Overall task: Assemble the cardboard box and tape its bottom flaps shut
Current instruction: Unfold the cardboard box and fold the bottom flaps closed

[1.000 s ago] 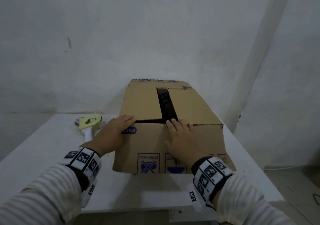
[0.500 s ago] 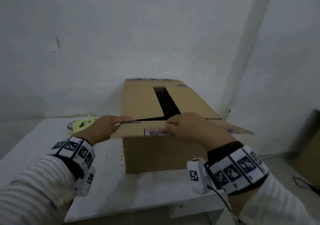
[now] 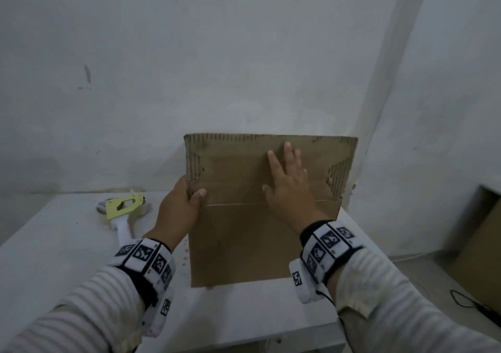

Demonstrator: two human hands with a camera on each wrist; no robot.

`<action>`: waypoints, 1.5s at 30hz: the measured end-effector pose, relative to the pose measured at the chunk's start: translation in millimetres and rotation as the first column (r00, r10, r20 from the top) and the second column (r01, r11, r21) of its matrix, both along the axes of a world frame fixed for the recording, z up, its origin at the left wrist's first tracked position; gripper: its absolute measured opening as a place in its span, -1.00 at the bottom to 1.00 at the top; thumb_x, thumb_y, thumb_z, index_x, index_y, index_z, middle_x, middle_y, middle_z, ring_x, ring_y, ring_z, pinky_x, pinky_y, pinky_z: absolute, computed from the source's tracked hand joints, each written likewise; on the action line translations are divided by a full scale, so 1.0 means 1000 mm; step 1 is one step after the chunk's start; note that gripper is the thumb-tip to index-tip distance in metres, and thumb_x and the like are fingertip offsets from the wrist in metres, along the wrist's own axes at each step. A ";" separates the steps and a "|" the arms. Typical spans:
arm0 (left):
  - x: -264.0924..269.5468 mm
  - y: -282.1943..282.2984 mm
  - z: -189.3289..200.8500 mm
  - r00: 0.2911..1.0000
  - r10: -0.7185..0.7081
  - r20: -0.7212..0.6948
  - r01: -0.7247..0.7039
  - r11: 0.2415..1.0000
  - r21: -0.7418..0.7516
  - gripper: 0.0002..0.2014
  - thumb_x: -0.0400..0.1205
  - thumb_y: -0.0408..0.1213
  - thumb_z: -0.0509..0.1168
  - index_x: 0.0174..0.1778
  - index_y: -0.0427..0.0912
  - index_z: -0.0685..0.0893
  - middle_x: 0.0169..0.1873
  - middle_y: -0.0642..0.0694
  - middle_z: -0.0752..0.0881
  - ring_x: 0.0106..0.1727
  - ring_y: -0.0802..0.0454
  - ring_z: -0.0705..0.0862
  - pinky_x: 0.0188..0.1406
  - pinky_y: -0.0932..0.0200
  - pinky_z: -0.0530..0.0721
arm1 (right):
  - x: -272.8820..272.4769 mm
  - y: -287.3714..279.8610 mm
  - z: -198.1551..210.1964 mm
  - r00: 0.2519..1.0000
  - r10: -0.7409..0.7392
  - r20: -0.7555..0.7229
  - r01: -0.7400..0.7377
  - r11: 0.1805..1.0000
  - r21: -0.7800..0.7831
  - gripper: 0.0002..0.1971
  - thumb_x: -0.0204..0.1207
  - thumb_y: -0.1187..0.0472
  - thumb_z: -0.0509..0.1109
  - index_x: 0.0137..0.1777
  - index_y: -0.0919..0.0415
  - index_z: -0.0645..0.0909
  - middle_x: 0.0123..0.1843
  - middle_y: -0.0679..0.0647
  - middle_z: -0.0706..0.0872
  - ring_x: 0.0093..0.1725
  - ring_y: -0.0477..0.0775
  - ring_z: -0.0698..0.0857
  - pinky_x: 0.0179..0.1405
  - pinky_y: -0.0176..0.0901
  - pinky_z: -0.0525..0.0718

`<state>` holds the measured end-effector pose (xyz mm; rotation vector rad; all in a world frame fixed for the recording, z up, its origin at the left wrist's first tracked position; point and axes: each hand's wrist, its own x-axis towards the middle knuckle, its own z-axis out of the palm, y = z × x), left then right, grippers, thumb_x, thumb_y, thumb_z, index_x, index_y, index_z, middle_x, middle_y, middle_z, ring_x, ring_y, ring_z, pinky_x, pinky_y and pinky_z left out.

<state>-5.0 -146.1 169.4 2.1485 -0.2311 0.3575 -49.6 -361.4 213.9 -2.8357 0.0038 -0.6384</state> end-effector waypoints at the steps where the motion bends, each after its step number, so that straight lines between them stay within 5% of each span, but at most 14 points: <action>1: 0.001 -0.002 0.000 1.000 0.000 0.027 0.000 1.000 -0.017 -0.63 0.67 -0.15 0.19 0.40 -0.05 0.40 0.24 -0.10 0.65 0.23 -0.17 0.62 0.04 0.06 0.56 | 0.006 -0.002 -0.004 0.999 -0.011 -0.047 0.012 1.000 0.004 -0.27 0.63 0.04 0.23 0.69 -0.03 -0.10 0.72 0.10 -0.33 0.69 0.23 -0.32 0.62 0.30 -0.07; 5: 0.007 -0.013 0.003 0.997 0.076 0.027 -0.076 0.997 -0.001 -0.34 0.64 -0.28 0.24 0.62 -0.12 0.09 0.50 -0.21 0.34 0.50 -0.19 0.37 0.42 -0.06 0.40 | 0.026 -0.009 -0.026 0.981 -0.039 -0.191 0.038 0.999 -0.013 -0.33 0.66 -0.06 0.14 0.68 -0.04 -0.08 0.73 0.12 -0.22 0.70 0.29 -0.19 0.64 0.29 -0.03; 8: 0.020 -0.015 -0.004 0.995 0.089 0.045 -0.098 0.965 0.243 -0.58 0.66 -0.32 0.17 0.47 -0.17 0.40 0.49 -0.24 0.35 0.47 -0.27 0.36 0.44 -0.10 0.36 | 0.032 -0.013 -0.041 0.959 -0.053 -0.277 0.041 0.998 -0.049 -0.40 0.67 -0.17 -0.09 0.66 0.03 0.08 0.71 0.20 0.06 0.68 0.30 0.05 0.65 0.21 0.05; 12: 0.032 -0.014 -0.014 0.997 0.055 0.055 -0.073 0.910 0.409 -0.64 0.70 -0.29 0.01 0.30 -0.08 0.64 0.38 -0.11 0.55 0.39 -0.18 0.44 0.35 0.02 0.33 | 0.035 -0.016 -0.049 0.966 -0.062 -0.251 0.033 0.992 -0.119 -0.14 0.38 -0.28 -0.46 0.56 0.01 0.29 0.59 0.16 0.35 0.59 0.23 0.28 0.59 0.17 0.21; 16: 0.029 -0.016 -0.006 0.995 0.076 0.071 -0.101 0.858 0.503 -0.63 0.69 -0.24 -0.02 0.25 -0.09 0.65 0.27 -0.12 0.62 0.26 -0.18 0.48 0.21 -0.03 0.48 | 0.035 -0.017 -0.044 0.961 -0.052 -0.270 0.023 0.994 -0.109 -0.50 0.68 -0.15 -0.10 0.52 0.00 0.35 0.57 0.14 0.40 0.58 0.22 0.30 0.56 0.14 0.23; 21: 0.026 -0.027 0.020 0.980 0.195 -0.023 -0.139 0.771 0.621 -0.69 0.67 -0.17 -0.01 0.14 -0.09 0.60 0.19 -0.14 0.59 0.24 -0.21 0.49 0.19 -0.11 0.46 | 0.038 -0.016 -0.025 0.934 -0.079 -0.349 0.037 0.991 -0.126 -0.49 0.65 -0.17 0.02 0.40 0.12 0.48 0.39 0.16 0.57 0.36 0.24 0.52 0.35 0.11 0.50; 27: 0.048 -0.043 0.057 0.958 0.185 -0.220 -0.043 0.849 0.526 -0.62 0.63 -0.16 0.10 0.39 0.05 0.43 0.43 -0.10 0.43 0.41 -0.19 0.41 0.38 -0.13 0.34 | 0.061 -0.024 0.013 0.877 0.002 -0.481 -0.049 0.995 -0.086 -0.63 0.60 0.00 0.17 0.17 0.25 0.62 0.17 0.19 0.69 0.12 0.20 0.65 0.09 -0.01 0.62; 31: 0.072 -0.053 0.089 0.951 0.140 -0.277 -0.029 0.929 0.369 -0.57 0.63 -0.22 0.14 0.45 -0.08 0.42 0.40 -0.14 0.48 0.30 -0.16 0.55 0.27 0.04 0.53 | 0.081 -0.027 0.042 0.847 0.083 -0.525 -0.150 0.985 -0.087 -0.60 0.63 0.06 0.19 0.28 0.32 0.63 0.28 0.26 0.69 0.22 0.25 0.67 0.21 0.04 0.65; 33: 0.081 -0.057 0.099 0.945 0.112 -0.307 -0.030 0.966 0.258 -0.77 0.64 -0.28 0.16 0.20 -0.15 0.54 0.06 -0.15 0.59 0.01 -0.08 0.60 0.12 0.08 0.52 | 0.090 -0.024 0.050 0.814 0.108 -0.570 -0.211 0.970 -0.119 -0.58 0.64 0.12 0.22 0.37 0.38 0.57 0.38 0.32 0.63 0.33 0.31 0.62 0.25 0.06 0.65; 35: 0.091 -0.057 0.103 0.937 0.102 -0.334 -0.032 0.978 0.208 -0.90 0.65 -0.33 0.18 -0.19 -0.12 0.50 -0.29 -0.07 0.45 -0.30 0.01 0.46 -0.02 0.09 0.46 | 0.098 -0.021 0.054 0.773 0.126 -0.622 -0.266 0.954 -0.137 -0.58 0.62 0.19 0.25 0.42 0.38 0.52 0.41 0.35 0.58 0.33 0.34 0.61 0.09 0.09 0.68; 38: 0.112 -0.052 0.103 0.922 0.122 -0.367 -0.033 0.970 0.239 -0.94 0.65 -0.36 0.22 -0.12 -0.12 0.49 -0.19 -0.09 0.44 -0.13 -0.04 0.47 -0.02 0.11 0.41 | 0.111 -0.017 0.058 0.703 0.100 -0.704 -0.327 0.925 -0.196 -0.57 0.61 0.24 0.28 0.44 0.37 0.49 0.43 0.35 0.56 0.33 0.34 0.61 0.22 0.15 0.66; 41: 0.141 -0.041 0.096 0.904 0.130 -0.406 -0.009 0.958 0.287 -0.76 0.64 -0.38 0.20 -0.33 -0.09 0.37 -0.31 -0.02 0.34 -0.35 0.10 0.31 -0.23 0.14 0.33 | 0.127 -0.014 0.066 0.648 0.061 -0.759 -0.370 0.896 -0.243 -0.55 0.63 0.23 0.28 0.48 0.38 0.45 0.49 0.34 0.50 0.38 0.34 0.57 0.31 0.12 0.61; 43: 0.159 -0.035 0.094 0.894 0.116 -0.433 0.024 0.952 0.305 -0.92 0.66 -0.36 0.19 -0.14 -0.16 0.50 -0.14 -0.09 0.41 -0.26 0.07 0.38 -0.12 0.15 0.35 | 0.138 -0.014 0.072 0.620 0.065 -0.782 -0.381 0.896 -0.227 -0.51 0.64 0.18 0.29 0.53 0.33 0.40 0.51 0.30 0.49 0.37 0.31 0.58 0.27 0.04 0.63; 45: 0.174 -0.029 0.091 0.886 0.082 -0.456 0.071 0.949 0.308 -0.84 0.69 -0.32 0.17 0.15 -0.23 0.54 0.04 -0.13 0.40 0.01 -0.03 0.41 0.04 0.14 0.33 | 0.150 -0.016 0.076 0.591 0.065 -0.804 -0.376 0.904 -0.204 -0.50 0.64 0.13 0.30 0.55 0.26 0.37 0.48 0.25 0.52 0.36 0.26 0.60 0.24 -0.01 0.64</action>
